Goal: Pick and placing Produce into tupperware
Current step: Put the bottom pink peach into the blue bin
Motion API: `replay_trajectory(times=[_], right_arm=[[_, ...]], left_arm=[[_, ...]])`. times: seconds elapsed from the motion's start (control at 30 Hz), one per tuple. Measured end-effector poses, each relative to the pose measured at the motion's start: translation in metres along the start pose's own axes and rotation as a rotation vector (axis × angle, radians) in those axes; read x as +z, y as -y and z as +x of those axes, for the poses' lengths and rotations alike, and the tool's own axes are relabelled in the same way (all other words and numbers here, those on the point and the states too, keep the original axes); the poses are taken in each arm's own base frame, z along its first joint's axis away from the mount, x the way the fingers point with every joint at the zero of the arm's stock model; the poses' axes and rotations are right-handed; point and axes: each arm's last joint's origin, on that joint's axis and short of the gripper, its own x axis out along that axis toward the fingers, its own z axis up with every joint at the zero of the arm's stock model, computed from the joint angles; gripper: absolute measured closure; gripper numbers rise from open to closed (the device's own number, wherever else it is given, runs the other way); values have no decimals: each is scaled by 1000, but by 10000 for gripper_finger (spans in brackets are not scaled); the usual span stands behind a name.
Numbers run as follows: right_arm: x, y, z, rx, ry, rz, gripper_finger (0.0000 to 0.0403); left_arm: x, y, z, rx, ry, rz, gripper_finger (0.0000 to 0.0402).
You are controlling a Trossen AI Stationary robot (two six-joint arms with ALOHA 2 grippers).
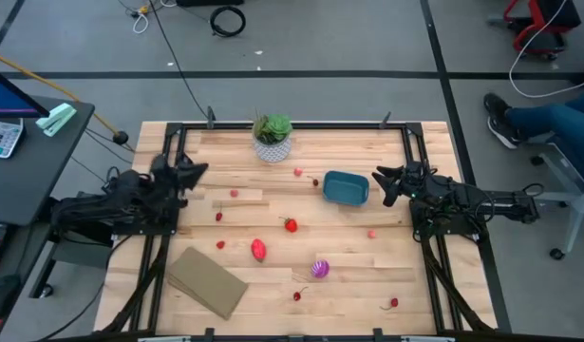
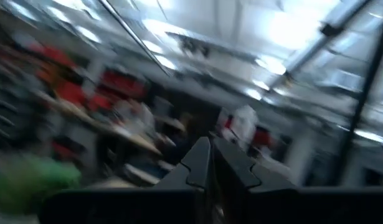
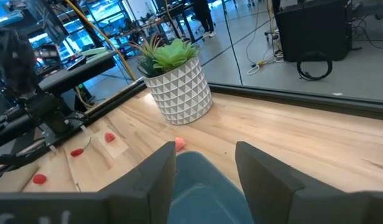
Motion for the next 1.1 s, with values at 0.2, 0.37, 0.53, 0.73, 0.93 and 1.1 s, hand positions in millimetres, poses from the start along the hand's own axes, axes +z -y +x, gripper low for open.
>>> replay_trajectory(times=[0.2,0.37,0.53,0.73,0.93,1.1], right_arm=[[0,0,0,-2,2,-26,226],[7,-2,0,-19,77,-105,226],[26,-10,-4,72,212,213,225],[42,-14,-10,107,271,258,227],[58,-20,-18,171,295,308,222],[66,-25,-22,287,253,415,222]], left_arm=[[57,16,1,116,202,72,375],[105,32,-5,75,332,-33,370],[140,42,-14,41,429,-79,379],[160,47,-21,13,477,-148,381],[164,48,-21,39,480,-157,373],[162,48,-20,76,460,-21,378]])
